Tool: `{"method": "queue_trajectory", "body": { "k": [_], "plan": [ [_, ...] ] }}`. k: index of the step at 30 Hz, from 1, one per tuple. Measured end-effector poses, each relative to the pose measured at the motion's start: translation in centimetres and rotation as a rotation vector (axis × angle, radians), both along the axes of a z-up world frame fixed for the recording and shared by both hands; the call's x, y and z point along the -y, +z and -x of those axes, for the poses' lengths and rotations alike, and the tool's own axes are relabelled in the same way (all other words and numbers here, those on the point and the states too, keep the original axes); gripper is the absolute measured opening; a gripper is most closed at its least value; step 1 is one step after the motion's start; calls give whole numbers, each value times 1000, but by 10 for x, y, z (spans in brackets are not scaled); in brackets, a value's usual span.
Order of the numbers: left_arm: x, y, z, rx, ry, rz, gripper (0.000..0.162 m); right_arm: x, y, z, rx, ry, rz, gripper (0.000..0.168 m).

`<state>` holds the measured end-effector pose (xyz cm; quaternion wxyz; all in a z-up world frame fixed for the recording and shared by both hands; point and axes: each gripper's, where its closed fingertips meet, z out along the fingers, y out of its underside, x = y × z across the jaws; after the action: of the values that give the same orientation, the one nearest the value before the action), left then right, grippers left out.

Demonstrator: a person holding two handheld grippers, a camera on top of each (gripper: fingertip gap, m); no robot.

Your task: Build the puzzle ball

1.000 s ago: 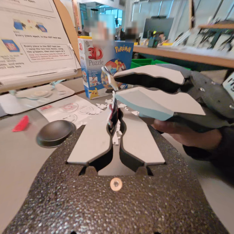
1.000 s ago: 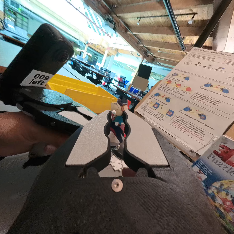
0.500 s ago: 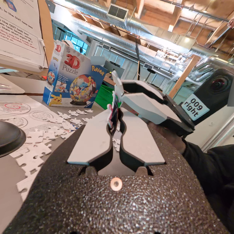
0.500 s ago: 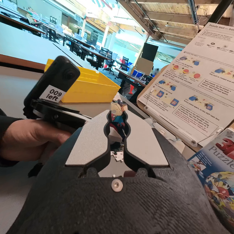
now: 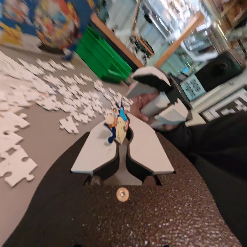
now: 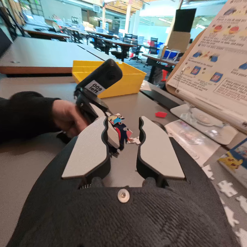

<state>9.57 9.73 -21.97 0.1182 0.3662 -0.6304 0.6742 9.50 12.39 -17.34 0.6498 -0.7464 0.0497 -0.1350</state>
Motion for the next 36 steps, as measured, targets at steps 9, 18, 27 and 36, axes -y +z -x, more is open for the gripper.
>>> {"method": "queue_trajectory", "body": {
  "k": [9,18,27,36],
  "plan": [
    [-4,-28,64,-168,-396,-196,5,23,-28,13,-493,211,36,46],
    [-12,-50,128,-325,-768,-391,5,-16,-60,70,-892,613,261,31],
    [-14,-52,142,-298,-858,-494,4,-26,-67,95,-945,728,361,17],
    [-9,-38,109,-271,-654,-369,4,-26,-33,58,-987,595,43,3]
  ]
}}
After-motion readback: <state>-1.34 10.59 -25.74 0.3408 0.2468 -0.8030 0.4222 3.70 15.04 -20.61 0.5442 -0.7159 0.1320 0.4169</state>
